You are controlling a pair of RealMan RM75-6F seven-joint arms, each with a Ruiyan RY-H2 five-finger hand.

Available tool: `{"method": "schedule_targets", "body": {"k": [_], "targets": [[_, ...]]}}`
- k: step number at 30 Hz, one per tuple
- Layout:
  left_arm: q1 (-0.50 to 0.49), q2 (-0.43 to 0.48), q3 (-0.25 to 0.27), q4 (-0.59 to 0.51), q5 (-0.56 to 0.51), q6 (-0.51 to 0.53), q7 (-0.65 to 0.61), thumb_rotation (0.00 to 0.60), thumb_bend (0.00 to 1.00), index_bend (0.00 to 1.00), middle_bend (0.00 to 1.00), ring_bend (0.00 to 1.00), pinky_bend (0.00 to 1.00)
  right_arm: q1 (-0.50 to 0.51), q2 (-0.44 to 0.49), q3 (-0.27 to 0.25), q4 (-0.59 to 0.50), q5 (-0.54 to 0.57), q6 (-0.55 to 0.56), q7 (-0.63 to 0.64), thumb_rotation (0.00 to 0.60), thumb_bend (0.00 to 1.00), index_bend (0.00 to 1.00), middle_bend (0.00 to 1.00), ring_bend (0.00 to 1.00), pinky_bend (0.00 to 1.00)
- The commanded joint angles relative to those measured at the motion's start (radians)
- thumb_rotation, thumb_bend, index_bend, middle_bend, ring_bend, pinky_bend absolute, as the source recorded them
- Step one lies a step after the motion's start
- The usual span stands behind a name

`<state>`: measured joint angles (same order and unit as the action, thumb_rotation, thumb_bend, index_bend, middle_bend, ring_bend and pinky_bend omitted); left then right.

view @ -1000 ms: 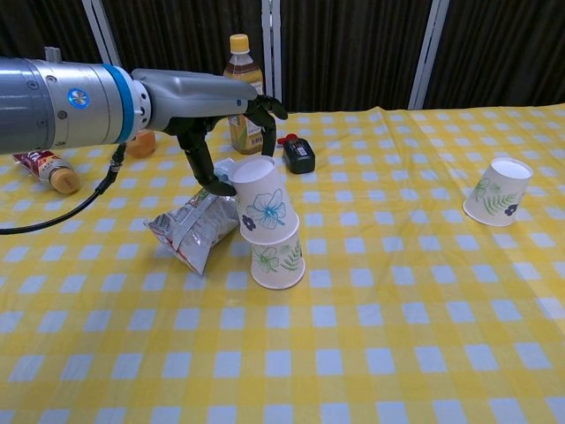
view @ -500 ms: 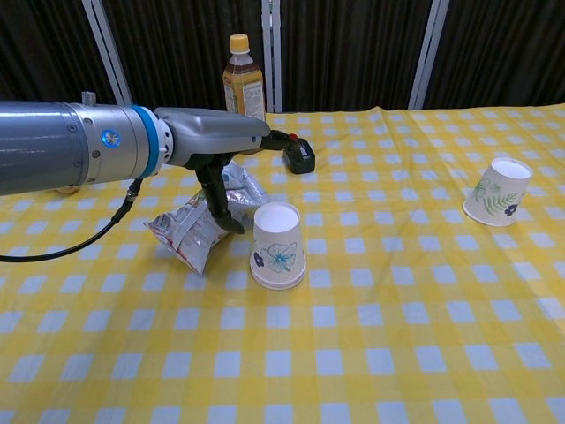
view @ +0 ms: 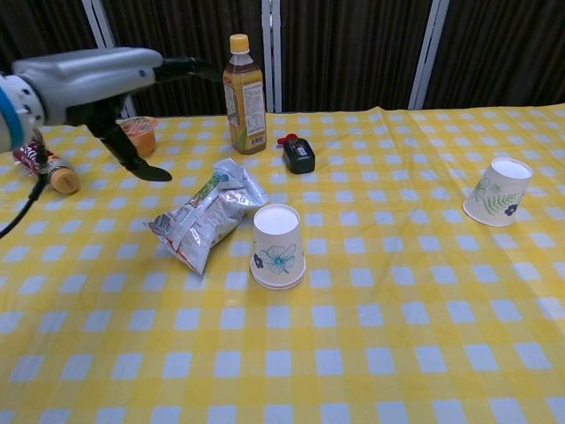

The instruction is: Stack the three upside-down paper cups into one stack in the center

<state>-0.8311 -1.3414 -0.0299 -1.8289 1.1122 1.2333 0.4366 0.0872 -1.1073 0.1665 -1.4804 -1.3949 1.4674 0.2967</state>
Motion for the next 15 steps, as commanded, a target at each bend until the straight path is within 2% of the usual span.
{"method": "schedule_targets", "body": {"k": [1, 5, 9, 15], "targets": [[0.163, 0.082, 0.082, -0.018, 0.142, 0.188, -0.108, 0.600, 0.18, 0.05, 0.00, 0.00, 0.00, 0.010, -0.014, 0.005, 0.004, -0.001, -0.001, -0.021, 0.600, 0.01, 0.07, 0.00, 0.00, 0.00], [0.274, 0.119, 0.134, 0.009, 0.197, 0.292, -0.169, 0.600, 0.18, 0.04, 0.00, 0.00, 0.00, 0.037, -0.026, 0.016, -0.016, -0.003, -0.018, -0.060, 0.600, 0.03, 0.15, 0.00, 0.00, 0.00], [0.335, 0.128, 0.163, 0.039, 0.225, 0.330, -0.188, 0.600, 0.18, 0.02, 0.00, 0.00, 0.00, 0.084, -0.017, 0.032, -0.066, -0.018, -0.054, -0.124, 0.600, 0.04, 0.26, 0.00, 0.00, 0.00], [0.394, 0.120, 0.146, 0.069, 0.251, 0.373, -0.265, 0.600, 0.18, 0.02, 0.00, 0.00, 0.00, 0.211, -0.010, 0.077, -0.172, 0.013, -0.193, -0.312, 0.600, 0.05, 0.28, 0.00, 0.00, 0.00]]}}
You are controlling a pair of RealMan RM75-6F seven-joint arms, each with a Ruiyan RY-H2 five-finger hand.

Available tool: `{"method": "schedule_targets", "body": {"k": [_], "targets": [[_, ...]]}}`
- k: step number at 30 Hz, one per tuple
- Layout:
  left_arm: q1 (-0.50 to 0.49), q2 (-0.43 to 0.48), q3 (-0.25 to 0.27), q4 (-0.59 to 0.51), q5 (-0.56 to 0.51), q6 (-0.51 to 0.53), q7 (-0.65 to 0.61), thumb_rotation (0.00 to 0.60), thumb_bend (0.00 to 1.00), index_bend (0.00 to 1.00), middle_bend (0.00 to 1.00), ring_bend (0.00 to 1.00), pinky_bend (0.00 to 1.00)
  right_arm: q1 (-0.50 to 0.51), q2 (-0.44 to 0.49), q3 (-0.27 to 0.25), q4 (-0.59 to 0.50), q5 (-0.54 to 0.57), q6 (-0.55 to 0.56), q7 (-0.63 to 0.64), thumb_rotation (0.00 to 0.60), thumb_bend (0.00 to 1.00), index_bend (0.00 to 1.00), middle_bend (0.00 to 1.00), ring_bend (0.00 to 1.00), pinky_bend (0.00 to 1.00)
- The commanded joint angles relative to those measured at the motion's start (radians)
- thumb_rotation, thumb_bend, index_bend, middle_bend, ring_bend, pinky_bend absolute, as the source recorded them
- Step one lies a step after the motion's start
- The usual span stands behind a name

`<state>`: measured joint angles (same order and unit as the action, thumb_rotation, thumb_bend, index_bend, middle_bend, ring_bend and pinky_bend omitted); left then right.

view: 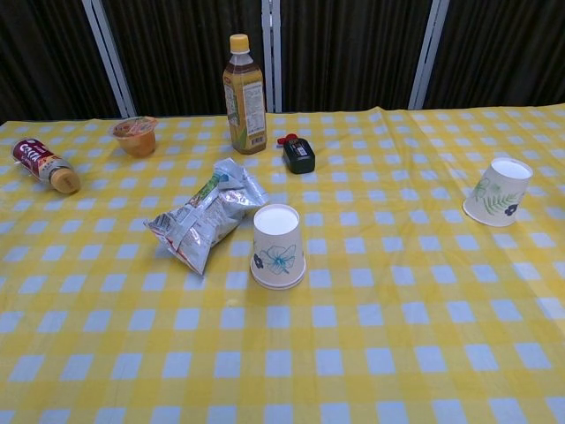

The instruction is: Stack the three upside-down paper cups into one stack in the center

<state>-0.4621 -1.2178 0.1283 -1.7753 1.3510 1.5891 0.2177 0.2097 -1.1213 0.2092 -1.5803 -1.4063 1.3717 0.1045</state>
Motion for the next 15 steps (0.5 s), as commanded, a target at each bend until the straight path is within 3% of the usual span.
{"method": "schedule_targets", "body": {"k": [1, 6, 15], "targets": [[0.030, -0.004, -0.016, 0.021, 0.013, 0.015, -0.058, 0.600, 0.18, 0.02, 0.00, 0.00, 0.00, 0.112, -0.001, 0.042, -0.084, 0.037, -0.128, -0.150, 0.600, 0.05, 0.28, 0.00, 0.00, 0.00], [0.046, 0.008, -0.032, 0.047, 0.023, -0.012, -0.092, 0.600, 0.18, 0.02, 0.00, 0.00, 0.00, 0.240, -0.062, 0.084, -0.085, 0.182, -0.275, -0.340, 0.600, 0.07, 0.28, 0.00, 0.00, 0.00], [0.067, 0.027, -0.060, 0.056, 0.042, -0.040, -0.144, 0.600, 0.19, 0.02, 0.00, 0.00, 0.00, 0.371, -0.166, 0.102, 0.000, 0.414, -0.394, -0.533, 0.600, 0.09, 0.28, 0.00, 0.00, 0.00]]}}
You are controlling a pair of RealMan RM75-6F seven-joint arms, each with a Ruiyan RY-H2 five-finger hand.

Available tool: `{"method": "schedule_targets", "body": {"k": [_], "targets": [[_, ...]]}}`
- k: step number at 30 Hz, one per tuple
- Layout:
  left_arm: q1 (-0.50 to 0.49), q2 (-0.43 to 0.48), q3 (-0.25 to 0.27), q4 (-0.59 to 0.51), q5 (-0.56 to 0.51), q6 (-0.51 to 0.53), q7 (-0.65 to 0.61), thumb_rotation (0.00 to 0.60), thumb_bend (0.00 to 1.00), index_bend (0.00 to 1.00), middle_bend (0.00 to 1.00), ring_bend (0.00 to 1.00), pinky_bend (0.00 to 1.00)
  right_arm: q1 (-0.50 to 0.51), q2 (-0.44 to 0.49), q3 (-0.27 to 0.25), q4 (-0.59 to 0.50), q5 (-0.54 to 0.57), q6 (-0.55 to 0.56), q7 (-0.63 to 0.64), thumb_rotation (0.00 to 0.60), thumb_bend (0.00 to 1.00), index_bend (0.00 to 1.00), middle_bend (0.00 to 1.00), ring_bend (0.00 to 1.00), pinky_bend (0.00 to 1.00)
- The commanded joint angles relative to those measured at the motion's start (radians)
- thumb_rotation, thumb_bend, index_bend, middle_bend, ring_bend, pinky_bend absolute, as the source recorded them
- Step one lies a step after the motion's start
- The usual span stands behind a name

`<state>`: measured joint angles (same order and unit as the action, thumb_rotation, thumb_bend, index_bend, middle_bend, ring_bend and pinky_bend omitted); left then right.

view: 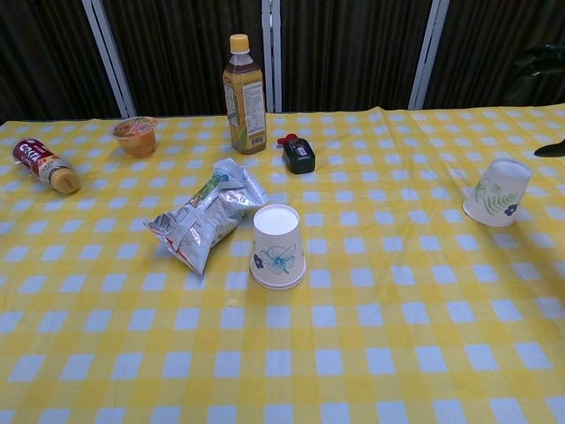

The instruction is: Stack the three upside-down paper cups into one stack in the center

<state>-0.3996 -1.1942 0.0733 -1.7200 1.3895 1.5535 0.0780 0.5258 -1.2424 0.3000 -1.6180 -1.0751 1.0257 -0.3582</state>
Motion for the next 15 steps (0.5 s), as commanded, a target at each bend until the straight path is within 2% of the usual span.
{"method": "schedule_targets", "body": {"k": [1, 15], "targets": [[0.007, 0.004, -0.009, 0.001, 0.006, -0.008, -0.007, 0.600, 0.19, 0.02, 0.00, 0.00, 0.00, 0.066, -0.053, 0.011, 0.045, 0.108, -0.056, -0.085, 0.600, 0.09, 0.28, 0.00, 0.00, 0.00], [0.028, 0.005, -0.040, -0.001, 0.027, -0.046, -0.001, 0.600, 0.18, 0.02, 0.00, 0.00, 0.00, 0.146, -0.093, -0.032, 0.136, 0.270, -0.141, -0.168, 0.600, 0.13, 0.28, 0.00, 0.00, 0.00]]}}
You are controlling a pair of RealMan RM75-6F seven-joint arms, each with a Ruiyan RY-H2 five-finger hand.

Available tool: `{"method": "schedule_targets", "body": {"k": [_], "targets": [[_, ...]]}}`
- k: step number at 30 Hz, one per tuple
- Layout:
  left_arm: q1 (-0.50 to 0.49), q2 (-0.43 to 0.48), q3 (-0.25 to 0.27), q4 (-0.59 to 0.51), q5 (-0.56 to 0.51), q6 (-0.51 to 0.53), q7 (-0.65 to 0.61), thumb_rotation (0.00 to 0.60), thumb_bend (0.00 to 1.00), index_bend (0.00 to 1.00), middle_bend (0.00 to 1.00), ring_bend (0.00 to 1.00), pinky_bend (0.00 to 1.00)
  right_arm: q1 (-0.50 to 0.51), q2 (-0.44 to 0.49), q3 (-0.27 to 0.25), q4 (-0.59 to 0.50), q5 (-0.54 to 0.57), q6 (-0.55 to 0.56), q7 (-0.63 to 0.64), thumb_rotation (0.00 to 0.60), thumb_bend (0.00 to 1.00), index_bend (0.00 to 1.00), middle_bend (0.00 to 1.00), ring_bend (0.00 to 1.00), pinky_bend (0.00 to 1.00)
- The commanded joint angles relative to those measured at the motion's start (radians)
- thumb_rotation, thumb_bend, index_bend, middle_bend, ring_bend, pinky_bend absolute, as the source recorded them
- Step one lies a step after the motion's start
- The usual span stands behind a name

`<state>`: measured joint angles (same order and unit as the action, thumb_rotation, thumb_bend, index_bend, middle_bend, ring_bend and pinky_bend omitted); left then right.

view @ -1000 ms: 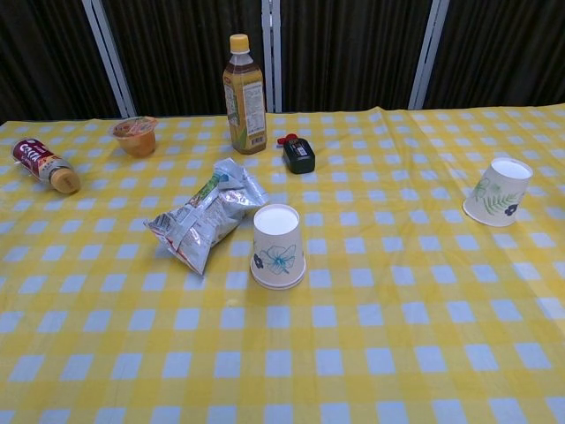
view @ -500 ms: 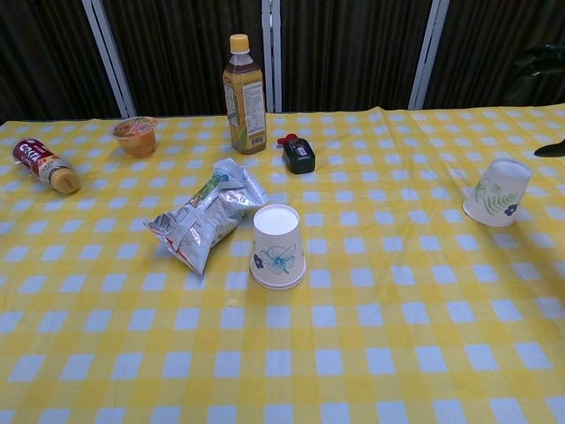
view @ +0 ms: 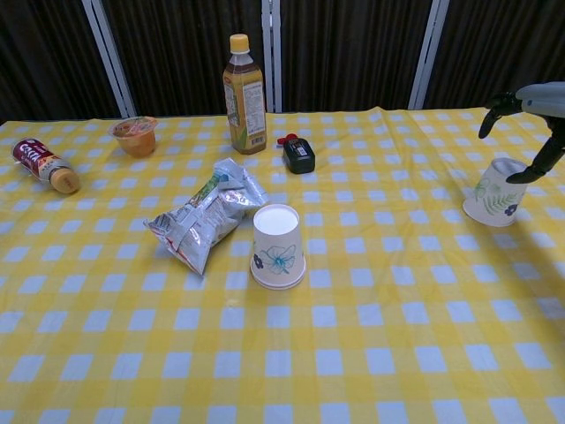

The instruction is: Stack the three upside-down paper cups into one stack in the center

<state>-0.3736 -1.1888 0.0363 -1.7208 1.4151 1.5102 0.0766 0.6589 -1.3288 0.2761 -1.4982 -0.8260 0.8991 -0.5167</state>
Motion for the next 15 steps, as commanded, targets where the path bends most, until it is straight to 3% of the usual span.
{"method": "schedule_targets", "body": {"k": [1, 15], "targets": [[0.005, 0.000, -0.006, -0.001, 0.002, -0.005, 0.001, 0.600, 0.18, 0.02, 0.00, 0.00, 0.00, 0.017, -0.008, -0.011, 0.022, 0.032, -0.019, -0.012, 0.600, 0.14, 0.28, 0.00, 0.00, 0.00], [0.024, 0.000, -0.032, -0.001, 0.020, -0.031, 0.003, 0.600, 0.18, 0.02, 0.00, 0.00, 0.00, 0.048, -0.045, -0.047, 0.125, 0.083, -0.050, 0.006, 0.600, 0.18, 0.31, 0.00, 0.00, 0.00]]}}
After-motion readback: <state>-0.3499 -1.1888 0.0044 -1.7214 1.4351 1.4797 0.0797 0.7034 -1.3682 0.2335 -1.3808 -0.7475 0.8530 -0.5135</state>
